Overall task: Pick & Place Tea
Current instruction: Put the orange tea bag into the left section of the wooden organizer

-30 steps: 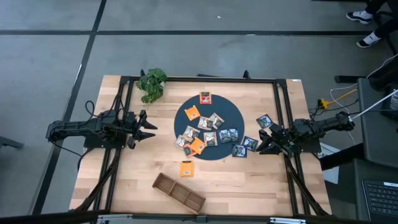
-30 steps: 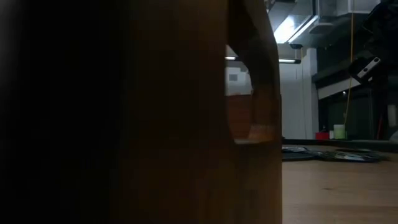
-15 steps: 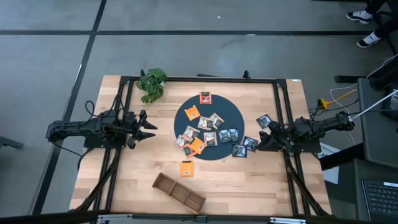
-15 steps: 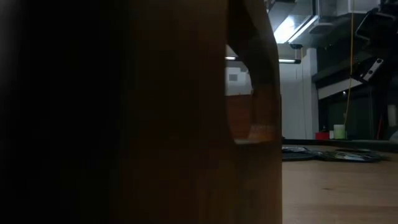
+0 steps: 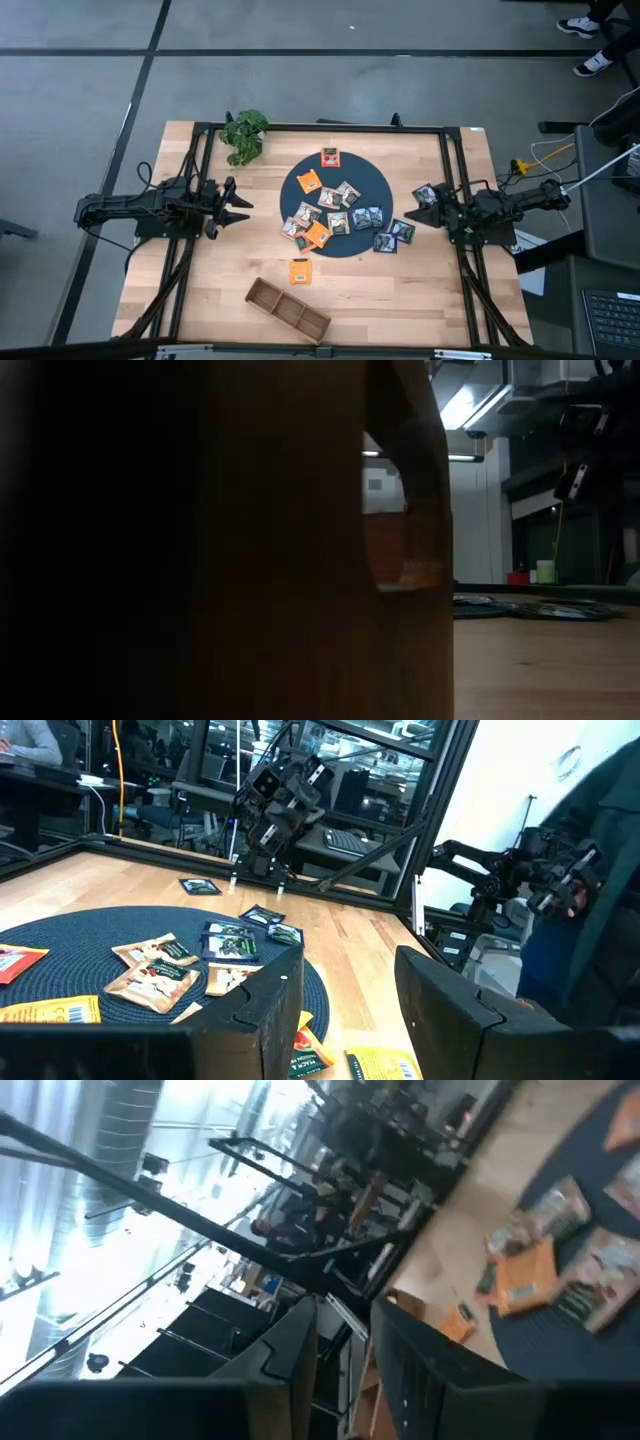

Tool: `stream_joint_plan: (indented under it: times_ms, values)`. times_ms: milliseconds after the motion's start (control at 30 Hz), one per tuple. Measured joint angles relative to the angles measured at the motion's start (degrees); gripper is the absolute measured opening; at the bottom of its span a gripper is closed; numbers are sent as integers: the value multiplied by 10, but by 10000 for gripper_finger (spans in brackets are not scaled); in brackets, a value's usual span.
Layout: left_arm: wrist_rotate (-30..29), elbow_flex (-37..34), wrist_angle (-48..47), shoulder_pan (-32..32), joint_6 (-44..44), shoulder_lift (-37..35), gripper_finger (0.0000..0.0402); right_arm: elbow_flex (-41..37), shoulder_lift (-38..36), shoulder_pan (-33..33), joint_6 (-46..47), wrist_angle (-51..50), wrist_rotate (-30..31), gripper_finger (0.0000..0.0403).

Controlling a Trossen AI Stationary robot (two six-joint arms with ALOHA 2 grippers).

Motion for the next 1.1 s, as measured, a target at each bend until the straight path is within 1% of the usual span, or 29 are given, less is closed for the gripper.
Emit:
stream_joint_plan:
  times_ms: [133, 233, 333, 400, 433, 500, 600, 733, 833, 933, 1100]
  values:
    - [0, 0, 0, 0, 0, 0, 157, 0, 0, 0, -55, 19, 64, 102]
    - [0, 0, 0, 0, 0, 0, 157, 0, 5, 0, -67, 31, 112, 102]
    - [0, 0, 0, 0, 0, 0, 157, 2, 28, 0, -69, 76, 142, 102]
    - [0, 0, 0, 0, 1, 0, 157, 20, 54, 0, -78, 80, 159, 102]
    - [-4, 0, -1, 1, 12, 0, 157, 33, 71, 0, -85, 80, 165, 102]
    - [-22, 0, -1, 6, 63, 0, 157, 65, 115, 0, -102, 83, 170, 102]
    - [-35, 0, -2, 9, 115, 0, 157, 123, 197, 0, -129, 71, 171, 102]
    - [-91, 0, -6, 13, 175, 0, 157, 204, 311, 0, -175, 37, 171, 102]
    - [-109, 0, -6, 13, 185, 0, 157, 262, 390, 0, -200, -10, 171, 102]
    - [-109, 0, -6, 13, 185, 0, 157, 313, 457, 0, -205, -60, 173, 102]
    - [-109, 0, -4, 13, 182, 0, 157, 377, 551, 0, -202, -132, 197, 102]
